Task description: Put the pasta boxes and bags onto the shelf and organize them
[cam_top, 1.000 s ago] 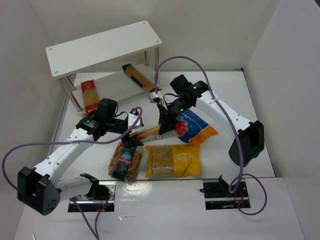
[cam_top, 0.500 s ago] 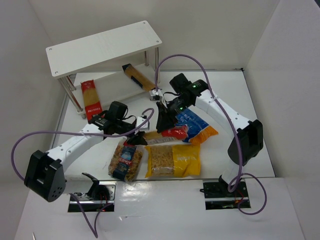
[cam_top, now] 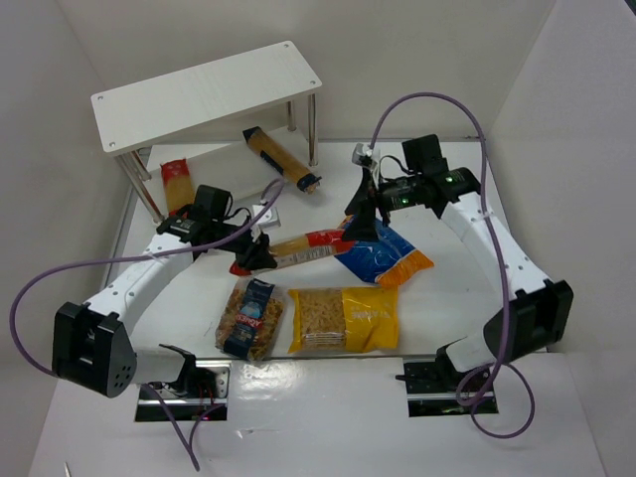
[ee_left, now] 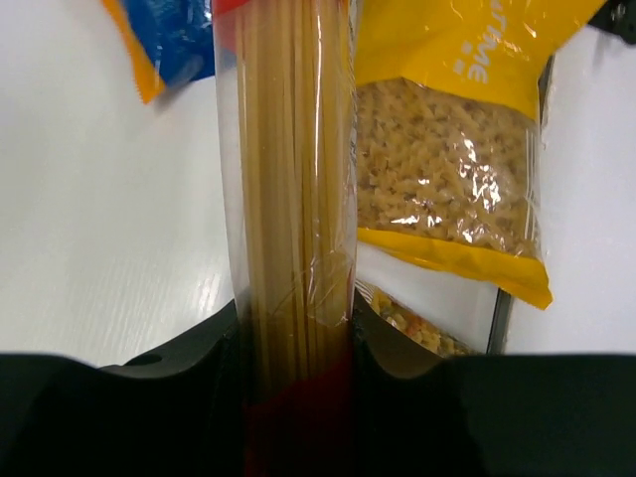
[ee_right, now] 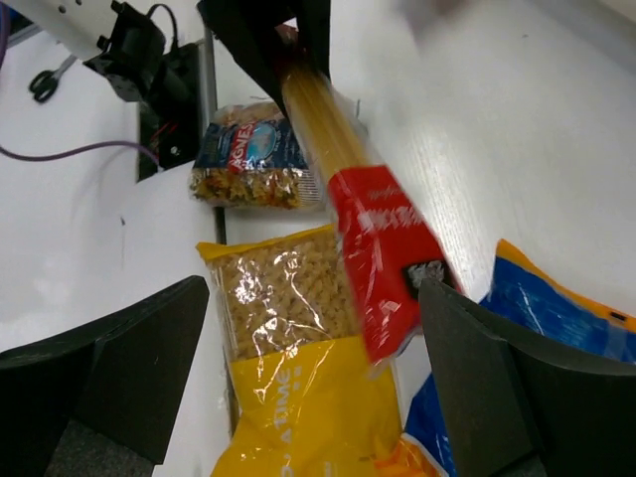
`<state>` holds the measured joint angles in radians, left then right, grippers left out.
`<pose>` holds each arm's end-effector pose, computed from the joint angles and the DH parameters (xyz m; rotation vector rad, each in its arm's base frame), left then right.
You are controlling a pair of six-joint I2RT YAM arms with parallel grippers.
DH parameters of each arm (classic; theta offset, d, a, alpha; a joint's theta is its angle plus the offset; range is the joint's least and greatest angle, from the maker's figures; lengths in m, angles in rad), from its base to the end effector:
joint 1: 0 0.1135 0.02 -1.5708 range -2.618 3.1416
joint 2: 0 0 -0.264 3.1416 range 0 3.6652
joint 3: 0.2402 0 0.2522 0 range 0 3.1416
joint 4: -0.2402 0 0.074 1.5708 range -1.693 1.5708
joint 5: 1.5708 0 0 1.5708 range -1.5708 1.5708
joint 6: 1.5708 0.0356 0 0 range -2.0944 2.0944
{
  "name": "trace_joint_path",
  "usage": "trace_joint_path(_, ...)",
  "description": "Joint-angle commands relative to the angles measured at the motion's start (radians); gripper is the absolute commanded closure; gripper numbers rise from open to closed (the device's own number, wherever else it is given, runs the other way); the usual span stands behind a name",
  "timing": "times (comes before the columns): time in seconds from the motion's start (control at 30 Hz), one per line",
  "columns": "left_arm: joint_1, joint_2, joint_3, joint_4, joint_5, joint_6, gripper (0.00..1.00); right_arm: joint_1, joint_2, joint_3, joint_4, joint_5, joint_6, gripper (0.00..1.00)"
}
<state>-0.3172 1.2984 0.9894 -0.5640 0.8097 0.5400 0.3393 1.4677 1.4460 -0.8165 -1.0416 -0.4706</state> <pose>0.2427 -0.1068 0.2749 1.2451 1.8870 -0.8610 0.2732 0.1290 0.3624 -1.2565 1.7543 1.1532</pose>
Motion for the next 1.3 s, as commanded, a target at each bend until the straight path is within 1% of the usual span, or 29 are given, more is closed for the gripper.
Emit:
trace_joint_path(0.0,0.026,-0.011,0.083,0.056,0.105,-0.083,1.0,0.003,-0.108,-0.033,0.086,0.06,0.049,0.04)
trace_joint_path(0.07,0.026,-0.022,0.083,0.076,0.066,-0.13,1.0,0.003,-0.157,-0.061,0.086,0.115,0.049,0.04)
trace_joint_path(0.1,0.026,-0.036,0.063,0.119,0.019,-0.182,1.0,0.003,-0.173,-0.071,0.086,0.13,0.058,0.04)
trace_joint_path(0.17,0.035,-0.089,0.034,0.171,-0.05,-0.236,1.0,0.003,-0.22,-0.102,0.095,0.178,0.067,0.03)
trace_joint_path(0.2,0.035,-0.109,0.017,0.231,-0.093,-0.306,1.0,0.003,-0.236,-0.113,0.096,0.193,0.067,0.03)
trace_joint_path(0.23,0.035,-0.128,-0.013,0.257,-0.194,-0.339,1.0,0.003,-0.253,-0.127,0.108,0.205,0.078,0.03)
trace_joint_path(0.3,0.035,-0.177,-0.034,0.323,-0.315,-0.434,1.0,-0.008,-0.306,-0.163,0.118,0.247,0.087,0.03)
trace_joint_path(0.33,0.035,-0.188,-0.034,0.335,-0.44,-0.46,1.0,-0.008,-0.323,-0.188,0.131,0.262,0.087,0.03)
trace_joint_path(0.43,0.053,-0.198,-0.034,0.354,-0.607,-0.554,1.0,-0.037,-0.382,-0.231,0.149,0.313,0.096,0.0)
trace_joint_path(0.6,0.062,-0.198,-0.015,0.363,-0.757,-0.635,1.0,-0.112,-0.428,-0.274,0.169,0.322,0.105,0.0)
trace_joint_path(0.63,0.063,-0.198,-0.015,0.377,-0.814,-0.665,1.0,-0.121,-0.428,-0.285,0.169,0.333,0.105,0.0)
trace_joint_path(0.73,0.063,-0.18,-0.015,0.391,-0.915,-0.719,1.0,-0.164,-0.448,-0.306,0.169,0.333,0.116,0.0)
trace_joint_path(0.87,0.063,-0.107,0.049,0.391,-0.995,-0.77,1.0,-0.192,-0.471,-0.349,0.18,0.333,0.116,0.0)
trace_joint_path(0.97,0.063,-0.013,0.087,0.409,-1.052,-0.811,1.0,-0.233,-0.471,-0.371,0.191,0.342,0.116,0.0)
trace_joint_path(1.07,0.075,0.067,0.111,0.421,-1.077,-0.859,1.0,-0.275,-0.471,-0.38,0.191,0.319,0.106,0.0)
trace_joint_path(1.17,0.107,0.104,0.133,0.458,-1.077,-0.902,1.0,-0.298,-0.471,-0.391,0.182,0.31,0.095,0.0)
trace_joint_path(1.27,0.107,0.113,0.121,0.522,-1.116,-0.922,1.0,-0.316,-0.471,-0.4,0.181,0.31,0.095,0.0)
